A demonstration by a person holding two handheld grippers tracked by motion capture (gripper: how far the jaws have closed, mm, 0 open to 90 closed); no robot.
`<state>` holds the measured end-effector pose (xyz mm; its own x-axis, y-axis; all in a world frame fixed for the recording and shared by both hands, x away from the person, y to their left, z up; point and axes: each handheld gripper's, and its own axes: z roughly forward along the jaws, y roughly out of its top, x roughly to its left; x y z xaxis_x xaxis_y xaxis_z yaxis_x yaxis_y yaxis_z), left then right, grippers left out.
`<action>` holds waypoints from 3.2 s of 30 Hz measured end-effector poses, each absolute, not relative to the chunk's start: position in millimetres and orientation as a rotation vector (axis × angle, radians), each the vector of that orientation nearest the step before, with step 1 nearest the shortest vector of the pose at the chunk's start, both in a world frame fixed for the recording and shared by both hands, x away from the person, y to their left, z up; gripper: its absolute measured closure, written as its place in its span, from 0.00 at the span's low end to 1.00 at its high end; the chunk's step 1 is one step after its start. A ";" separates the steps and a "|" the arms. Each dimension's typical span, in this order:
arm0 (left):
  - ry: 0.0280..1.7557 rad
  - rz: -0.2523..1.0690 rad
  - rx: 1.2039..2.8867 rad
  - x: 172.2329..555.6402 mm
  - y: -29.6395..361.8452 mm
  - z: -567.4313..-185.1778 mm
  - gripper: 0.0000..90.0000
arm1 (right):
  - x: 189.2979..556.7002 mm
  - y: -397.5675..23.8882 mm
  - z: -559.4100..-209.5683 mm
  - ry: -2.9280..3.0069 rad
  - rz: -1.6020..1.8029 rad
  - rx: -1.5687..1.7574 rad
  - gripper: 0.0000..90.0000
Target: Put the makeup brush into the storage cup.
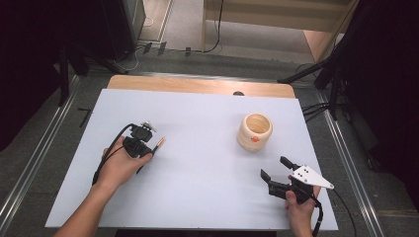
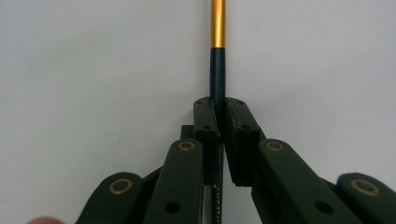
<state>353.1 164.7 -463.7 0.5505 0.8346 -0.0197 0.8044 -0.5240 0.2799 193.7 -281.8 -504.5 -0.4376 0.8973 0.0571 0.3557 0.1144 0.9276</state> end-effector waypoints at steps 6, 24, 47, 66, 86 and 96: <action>1.342 0.192 2.467 348.7 161.9 -457.9 0.95 | 193.3 -278.3 -502.0 1.860 1.316 1.209 0.16; 1.157 0.206 2.260 334.6 160.7 -442.1 0.95 | 205.1 -272.6 -488.8 1.867 1.355 1.201 0.17; 1.025 0.307 2.039 316.2 166.9 -430.8 0.95 | 243.0 -233.4 -465.9 1.870 1.431 1.158 0.17; 0.965 0.266 1.886 309.1 166.3 -439.9 0.95 | 256.2 -211.1 -457.2 1.868 1.492 1.154 0.18; 0.866 0.300 1.823 296.6 147.7 -442.1 0.95 | 263.4 -176.4 -445.3 1.909 1.537 1.125 0.18; 0.813 0.309 1.800 291.8 140.6 -443.3 0.95 | 259.8 -168.7 -441.1 1.890 1.591 1.153 0.20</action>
<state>291.8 140.6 -443.3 0.7323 0.6586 -0.1732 0.3775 -0.1809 0.9082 259.8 -168.7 -441.1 -0.5725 0.7969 0.1928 0.3260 0.0056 0.9453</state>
